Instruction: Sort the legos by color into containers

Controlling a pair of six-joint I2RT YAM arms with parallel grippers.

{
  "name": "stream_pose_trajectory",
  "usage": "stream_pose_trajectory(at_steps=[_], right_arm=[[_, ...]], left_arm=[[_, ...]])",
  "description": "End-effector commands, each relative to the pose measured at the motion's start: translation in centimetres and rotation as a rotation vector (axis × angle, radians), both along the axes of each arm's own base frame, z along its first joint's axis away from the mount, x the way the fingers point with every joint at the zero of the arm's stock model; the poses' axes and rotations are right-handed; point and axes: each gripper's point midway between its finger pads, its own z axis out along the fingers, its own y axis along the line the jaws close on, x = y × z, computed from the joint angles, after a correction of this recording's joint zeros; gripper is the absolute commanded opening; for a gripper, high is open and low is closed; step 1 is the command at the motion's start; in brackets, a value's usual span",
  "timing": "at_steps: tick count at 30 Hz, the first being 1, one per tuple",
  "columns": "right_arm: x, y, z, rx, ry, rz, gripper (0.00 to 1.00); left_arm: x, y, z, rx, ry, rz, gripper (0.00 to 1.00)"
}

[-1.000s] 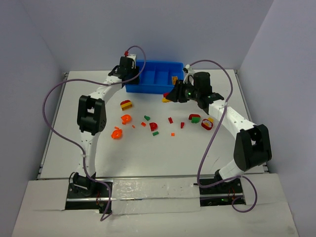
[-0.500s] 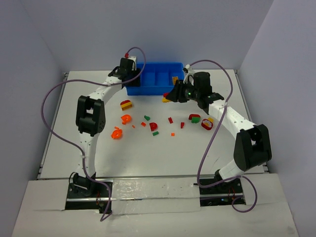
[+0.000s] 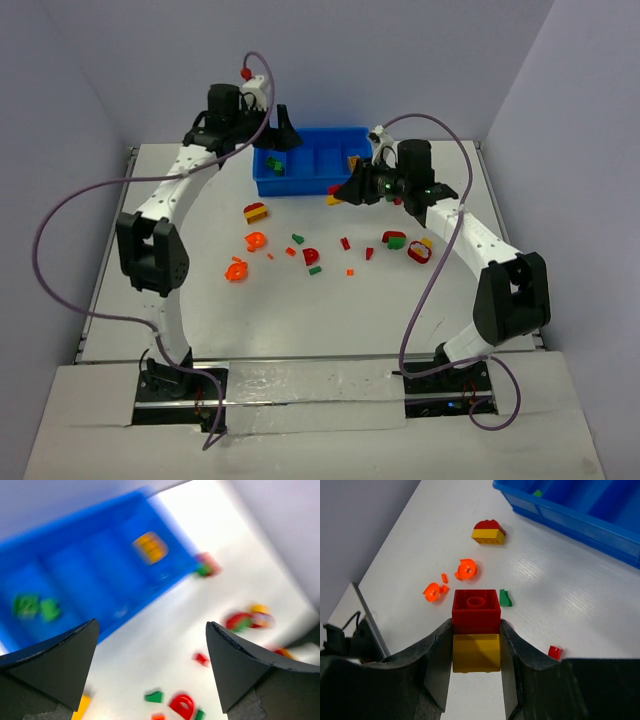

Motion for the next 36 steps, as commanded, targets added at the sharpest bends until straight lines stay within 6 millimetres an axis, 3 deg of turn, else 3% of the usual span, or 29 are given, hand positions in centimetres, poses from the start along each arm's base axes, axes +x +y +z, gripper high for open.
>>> stream_pose_trajectory(at_steps=[1,2,4,5,9,13,23,36], right_arm=[[-1.6,0.8,3.9,0.041,-0.162,0.199,0.0],[-2.3,1.1,4.1,0.051,-0.179,0.249,0.0],[-3.8,1.5,4.6,0.074,-0.212,0.344,0.0],[-4.0,1.6,4.7,0.075,-0.22,0.357,0.0],[-6.5,2.1,5.4,0.126,-0.239,0.491,0.0],[-7.9,2.3,5.8,0.147,-0.242,0.543,0.0],[-10.7,3.1,6.2,0.107,-0.311,0.634,0.0],[-11.2,3.7,6.2,0.089,-0.33,0.657,0.0]], left_arm=[[-9.3,-2.1,9.9,-0.194,-0.2,-0.462,0.97],[-10.9,-2.1,10.0,-0.208,-0.196,-0.518,0.96],[-15.0,-2.2,8.2,-0.258,-0.139,-0.665,0.95],[-15.8,-2.2,8.6,-0.259,-0.152,-0.678,0.95],[-20.1,-2.5,6.3,-0.227,-0.15,-0.778,0.94],[-22.4,-3.8,4.9,-0.155,-0.162,-0.853,0.9],[-24.0,-5.5,3.1,-0.074,-0.184,-0.885,0.79],[-25.0,-6.5,1.8,-0.037,-0.158,-0.919,0.74]])
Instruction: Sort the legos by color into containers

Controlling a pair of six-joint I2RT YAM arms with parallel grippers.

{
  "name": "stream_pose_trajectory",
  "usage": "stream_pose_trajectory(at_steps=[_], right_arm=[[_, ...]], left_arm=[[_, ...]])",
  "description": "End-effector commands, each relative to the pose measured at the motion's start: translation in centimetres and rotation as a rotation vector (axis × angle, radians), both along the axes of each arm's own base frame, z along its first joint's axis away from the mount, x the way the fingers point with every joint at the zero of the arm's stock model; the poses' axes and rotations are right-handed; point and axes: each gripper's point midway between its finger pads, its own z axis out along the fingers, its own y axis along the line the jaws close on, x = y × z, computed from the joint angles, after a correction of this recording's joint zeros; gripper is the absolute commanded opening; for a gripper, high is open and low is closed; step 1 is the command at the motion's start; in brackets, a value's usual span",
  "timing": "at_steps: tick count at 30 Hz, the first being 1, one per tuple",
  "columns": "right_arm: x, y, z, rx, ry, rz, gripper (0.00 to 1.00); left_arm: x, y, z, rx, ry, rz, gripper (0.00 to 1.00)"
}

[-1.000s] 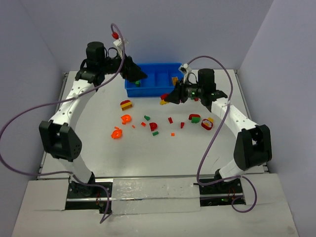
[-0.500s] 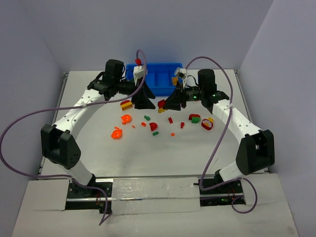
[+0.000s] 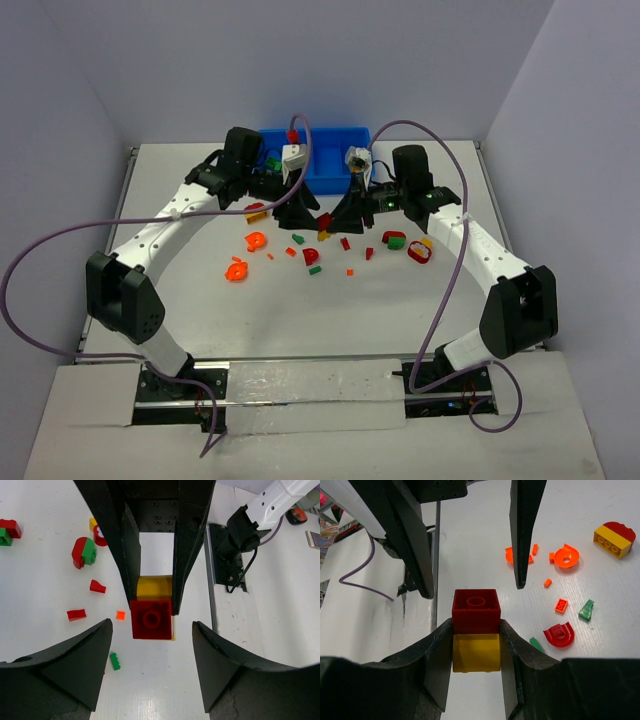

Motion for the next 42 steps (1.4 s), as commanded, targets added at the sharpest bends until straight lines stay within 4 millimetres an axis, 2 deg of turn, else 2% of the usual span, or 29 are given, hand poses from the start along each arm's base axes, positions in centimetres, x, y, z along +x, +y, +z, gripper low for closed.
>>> stream_pose_trajectory(at_steps=[1,21,27,29,30,31,32,33,35,37,39,42], right_arm=[[-0.6,0.2,3.2,0.036,-0.105,0.027,0.0],[-1.0,0.6,3.3,0.033,-0.116,0.042,0.0],[-1.0,0.6,3.2,0.031,-0.114,0.039,0.0],[-0.9,0.6,3.0,0.027,-0.109,0.036,0.0],[-0.9,0.6,3.0,0.026,-0.109,0.035,0.02],[-0.8,0.6,2.8,0.021,-0.107,0.035,0.05],[-0.8,0.5,2.7,0.017,-0.105,0.032,0.07],[-0.8,0.5,2.5,0.013,-0.104,0.03,0.13],[-0.7,0.4,2.2,0.002,-0.098,0.022,0.25],[-0.5,0.3,1.8,-0.013,-0.092,0.009,0.49],[-0.3,0.1,1.4,-0.031,-0.096,-0.005,0.59],[-0.3,-0.1,0.9,-0.047,-0.09,-0.014,0.62]], left_arm=[[-1.0,-0.4,0.1,0.008,-0.029,-0.033,0.74],[-1.5,-1.0,-1.6,0.051,0.046,-0.05,0.6],[-1.8,-1.1,-1.6,0.051,0.055,-0.067,0.44],[-2.0,-1.0,-1.6,0.051,0.062,-0.076,0.3],[-2.0,-1.0,-1.6,0.051,0.063,-0.076,0.24],[-2.0,-1.0,-1.5,0.051,0.064,-0.074,0.11],[-1.9,-1.0,-1.5,0.05,0.065,-0.066,0.03],[-1.9,-1.0,-1.4,0.048,0.062,-0.062,0.0],[-2.0,-0.9,-1.3,0.044,0.063,-0.058,0.0],[-2.0,-1.0,-0.8,0.028,0.049,-0.056,0.0],[-2.2,-0.9,-0.2,0.014,0.038,-0.058,0.0],[-2.4,-0.9,0.1,0.006,0.036,-0.063,0.0]])
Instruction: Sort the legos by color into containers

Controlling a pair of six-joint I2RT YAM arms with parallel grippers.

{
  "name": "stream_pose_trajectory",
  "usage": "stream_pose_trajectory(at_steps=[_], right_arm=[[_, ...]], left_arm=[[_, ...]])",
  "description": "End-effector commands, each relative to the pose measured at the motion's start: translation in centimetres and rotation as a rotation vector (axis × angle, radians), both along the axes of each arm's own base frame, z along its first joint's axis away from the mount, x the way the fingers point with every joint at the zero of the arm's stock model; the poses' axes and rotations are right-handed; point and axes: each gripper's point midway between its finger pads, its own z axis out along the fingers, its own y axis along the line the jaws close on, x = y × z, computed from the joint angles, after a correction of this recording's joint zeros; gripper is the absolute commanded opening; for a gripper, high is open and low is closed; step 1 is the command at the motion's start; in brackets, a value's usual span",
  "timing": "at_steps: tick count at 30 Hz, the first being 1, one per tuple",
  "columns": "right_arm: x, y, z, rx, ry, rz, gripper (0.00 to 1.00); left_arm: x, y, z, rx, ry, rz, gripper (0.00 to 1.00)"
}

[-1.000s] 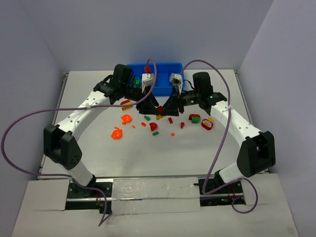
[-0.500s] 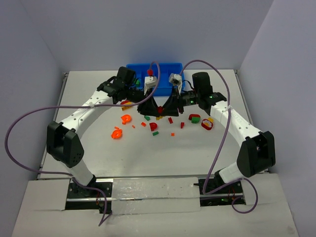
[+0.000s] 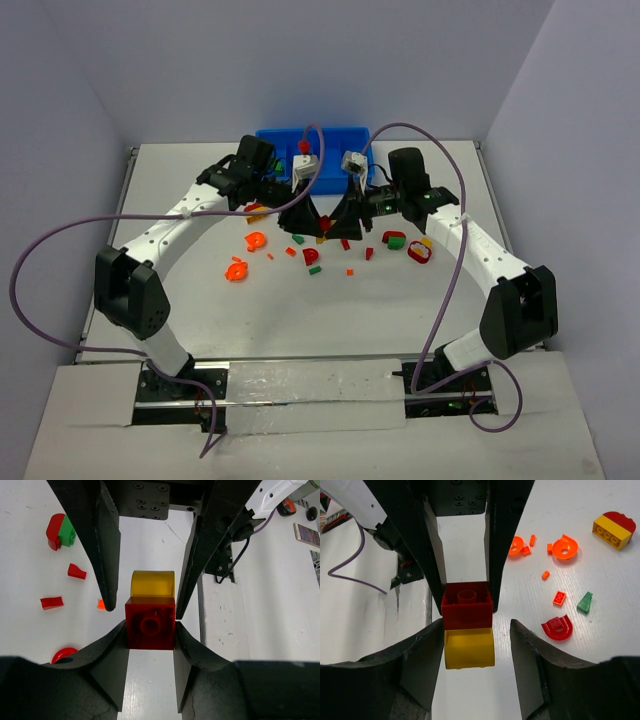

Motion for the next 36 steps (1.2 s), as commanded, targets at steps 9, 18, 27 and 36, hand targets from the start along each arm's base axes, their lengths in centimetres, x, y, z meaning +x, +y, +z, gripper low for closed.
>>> stream_pose_trajectory(at_steps=[9,18,27,36], right_arm=[[0.3,-0.2,1.8,0.007,-0.061,-0.002,0.14],[0.3,-0.4,1.4,-0.001,-0.056,-0.015,0.0],[0.3,-0.4,1.2,-0.006,-0.055,-0.014,0.0],[0.2,-0.3,1.1,-0.01,-0.059,-0.007,0.0]], left_arm=[[-0.8,-0.1,2.7,-0.07,-0.056,-0.023,0.0],[-0.6,-0.2,3.3,-0.078,-0.041,-0.01,0.32],[-0.9,-0.4,3.7,-0.09,-0.025,-0.013,0.46],[-0.8,-0.5,3.9,-0.101,-0.012,-0.011,0.52]])
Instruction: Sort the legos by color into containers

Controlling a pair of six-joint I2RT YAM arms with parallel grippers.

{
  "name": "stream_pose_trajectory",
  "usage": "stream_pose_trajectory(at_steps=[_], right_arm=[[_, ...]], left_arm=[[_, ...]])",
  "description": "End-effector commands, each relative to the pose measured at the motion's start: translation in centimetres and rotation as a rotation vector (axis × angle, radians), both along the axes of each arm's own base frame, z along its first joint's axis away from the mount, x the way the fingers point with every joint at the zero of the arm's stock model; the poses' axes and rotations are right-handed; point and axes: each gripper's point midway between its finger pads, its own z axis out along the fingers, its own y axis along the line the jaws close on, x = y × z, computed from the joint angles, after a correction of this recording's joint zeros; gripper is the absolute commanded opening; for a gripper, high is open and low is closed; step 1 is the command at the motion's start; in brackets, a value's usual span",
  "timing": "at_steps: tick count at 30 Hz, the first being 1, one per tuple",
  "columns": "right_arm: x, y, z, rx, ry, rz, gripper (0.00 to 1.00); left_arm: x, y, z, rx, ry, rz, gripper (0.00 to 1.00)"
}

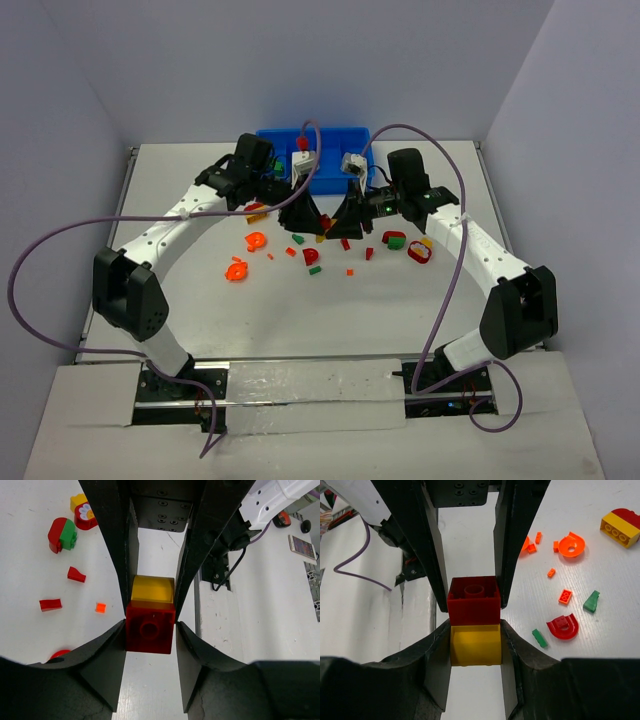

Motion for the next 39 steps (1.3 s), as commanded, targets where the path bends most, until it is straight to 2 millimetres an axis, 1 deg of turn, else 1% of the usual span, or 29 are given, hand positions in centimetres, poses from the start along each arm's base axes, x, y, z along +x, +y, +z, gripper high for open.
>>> stream_pose_trajectory(at_steps=[1,5,6,7,8,9,12,13,16,17,19,20,21,22,23,24,25,26,28,29,30,31,32,33,34,35,36,37,39], right_arm=[[0.5,-0.1,1.3,-0.001,-0.067,-0.018,0.0],[0.5,-0.2,1.2,-0.003,-0.068,-0.017,0.0],[0.4,-0.2,1.1,-0.004,-0.066,-0.016,0.0],[0.4,-0.2,1.1,-0.005,-0.064,-0.018,0.0],[0.4,-0.2,1.0,-0.006,-0.064,-0.017,0.0],[0.4,-0.2,1.0,-0.006,-0.064,-0.019,0.0],[0.7,-0.5,0.5,-0.024,-0.059,-0.04,0.0],[1.0,-0.9,0.2,-0.031,-0.053,-0.059,0.0],[2.9,-3.2,-1.4,-0.093,-0.048,-0.133,0.0],[3.8,-4.4,-2.1,-0.124,-0.05,-0.164,0.0],[5.6,-6.1,-2.5,-0.164,-0.073,-0.207,0.0],[6.9,-7.1,-2.7,-0.186,-0.085,-0.244,0.0],[7.8,-7.8,-2.7,-0.197,-0.087,-0.271,0.0],[8.9,-8.2,-2.1,-0.194,-0.095,-0.304,0.0],[10.8,-9.1,-1.6,-0.192,-0.098,-0.363,0.0],[11.9,-9.4,-1.3,-0.191,-0.104,-0.405,0.0],[14.0,-10.0,-0.7,-0.187,-0.132,-0.491,0.0],[15.6,-10.2,0.3,-0.165,-0.182,-0.544,0.0],[18.5,-10.9,1.5,-0.142,-0.222,-0.674,0.0],[20.3,-11.9,1.9,-0.139,-0.22,-0.787,0.0],[21.5,-12.0,2.3,-0.125,-0.23,-0.824,0.0],[22.5,-12.1,2.6,-0.121,-0.234,-0.858,0.0],[23.7,-12.5,2.0,-0.13,-0.228,-0.896,0.0],[24.9,-12.8,1.4,-0.137,-0.222,-0.935,0.0],[25.8,-13.1,1.4,-0.13,-0.206,-0.981,0.0],[26.7,-13.2,1.4,-0.122,-0.184,-1.031,0.0],[27.6,-13.5,0.6,-0.132,-0.165,-1.068,0.0],[28.5,-13.6,0.0,-0.129,-0.162,-1.091,0.0],[30.1,-13.1,0.0,-0.087,-0.166,-1.121,0.0]], left_arm=[[-1.0,-0.3,3.2,-0.084,-0.045,-0.042,0.51],[-1.1,-0.4,3.1,-0.087,-0.04,-0.046,0.34],[-1.1,-0.3,3.2,-0.089,-0.037,-0.045,0.24],[-1.1,-0.3,3.2,-0.091,-0.038,-0.044,0.22],[-1.1,-0.4,3.1,-0.092,-0.036,-0.047,0.09],[-1.1,-0.3,3.1,-0.091,-0.037,-0.045,0.02],[-0.2,0.3,3.3,-0.102,-0.031,-0.016,0.0],[0.8,1.1,3.4,-0.107,-0.025,0.016,0.0],[4.9,3.9,4.9,-0.154,-0.005,0.146,0.0],[6.8,5.3,5.6,-0.171,-0.01,0.212,0.0],[9.3,7.4,6.2,-0.174,-0.022,0.31,0.0],[10.9,8.2,6.4,-0.163,-0.058,0.372,0.0],[11.6,8.5,6.4,-0.152,-0.08,0.407,0.0],[12.5,8.7,6.2,-0.14,-0.101,0.44,0.0],[14.0,9.2,5.9,-0.118,-0.139,0.503,0.0],[14.7,9.4,5.5,-0.11,-0.135,0.539,0.0],[16.3,9.9,4.9,-0.091,-0.15,0.608,0.0],[17.2,10.1,4.7,-0.082,-0.156,0.646,0.0],[19.5,10.6,3.7,-0.042,-0.171,0.739,0.0],[20.8,10.5,2.7,-0.018,-0.172,0.777,0.0],[21.7,10.5,3.2,-0.009,-0.193,0.798,0.0],[23.2,10.7,2.3,0.028,-0.195,0.849,0.0],[24.5,10.8,2.2,0.048,-0.197,0.891,0.0],[25.3,10.7,2.9,0.05,-0.199,0.913,0.0],[26.1,10.7,2.7,0.059,-0.191,0.931,0.0],[27.1,10.5,1.7,0.072,-0.17,0.942,0.0],[27.9,10.1,1.2,0.072,-0.156,0.943,0.0],[28.5,9.8,1.6,0.055,-0.16,0.943,0.0],[29.9,8.8,0.5,0.044,-0.145,0.981,0.0]])
